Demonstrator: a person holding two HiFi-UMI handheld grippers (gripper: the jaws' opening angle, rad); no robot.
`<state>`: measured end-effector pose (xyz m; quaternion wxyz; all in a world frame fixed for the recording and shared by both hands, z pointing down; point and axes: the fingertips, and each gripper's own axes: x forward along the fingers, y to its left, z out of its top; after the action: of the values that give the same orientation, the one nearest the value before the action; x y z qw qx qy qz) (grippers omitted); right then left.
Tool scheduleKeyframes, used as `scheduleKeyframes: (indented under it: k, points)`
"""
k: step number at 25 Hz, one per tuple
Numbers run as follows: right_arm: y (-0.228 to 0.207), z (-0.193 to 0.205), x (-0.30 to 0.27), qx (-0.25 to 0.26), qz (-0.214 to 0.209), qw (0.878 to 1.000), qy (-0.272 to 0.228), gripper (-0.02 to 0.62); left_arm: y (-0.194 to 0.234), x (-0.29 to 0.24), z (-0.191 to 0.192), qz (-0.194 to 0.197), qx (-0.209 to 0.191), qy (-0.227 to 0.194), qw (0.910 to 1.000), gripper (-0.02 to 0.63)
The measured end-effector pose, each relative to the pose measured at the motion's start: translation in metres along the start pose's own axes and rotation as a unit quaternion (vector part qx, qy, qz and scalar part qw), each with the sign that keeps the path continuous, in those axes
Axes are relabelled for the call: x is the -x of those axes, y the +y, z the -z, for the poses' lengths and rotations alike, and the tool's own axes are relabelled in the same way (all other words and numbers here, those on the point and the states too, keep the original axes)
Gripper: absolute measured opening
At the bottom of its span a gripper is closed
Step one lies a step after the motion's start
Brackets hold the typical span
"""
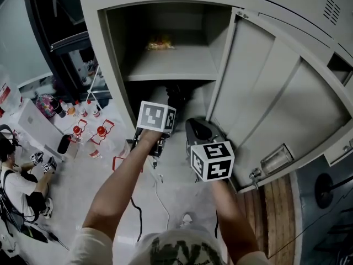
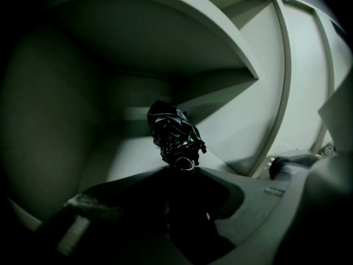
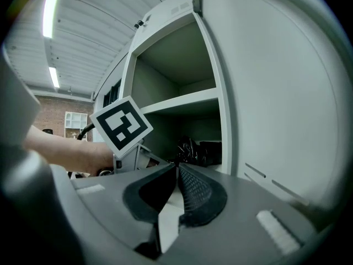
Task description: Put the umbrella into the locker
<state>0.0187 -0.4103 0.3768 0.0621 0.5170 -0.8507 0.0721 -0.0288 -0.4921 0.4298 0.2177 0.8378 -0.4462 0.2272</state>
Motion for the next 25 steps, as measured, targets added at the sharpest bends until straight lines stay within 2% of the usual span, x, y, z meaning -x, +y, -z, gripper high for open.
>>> scheduleKeyframes:
  k: [2,4,21,25]
  points:
    - [0.000,0.001,0.002,-0.001,0.002,1.000,0.000,0.014,0.001,0.004,0.002,-0.001,-0.005,-0.005,1.0000,0.164]
    - [0.001,0.002,0.005,-0.004,0.005,1.000,0.000,0.014,-0.001,0.008,0.006,0.004,-0.007,-0.009,0.9999,0.201]
    - [0.029,0.000,0.038,-0.012,0.029,0.999,-0.006,0.014,-0.015,0.073,0.025,0.028,-0.040,-0.084,0.9953,0.203]
    - [0.033,0.001,0.049,-0.013,0.037,0.999,-0.005,0.014,-0.016,0.077,0.037,0.029,-0.043,-0.085,0.9950,0.203]
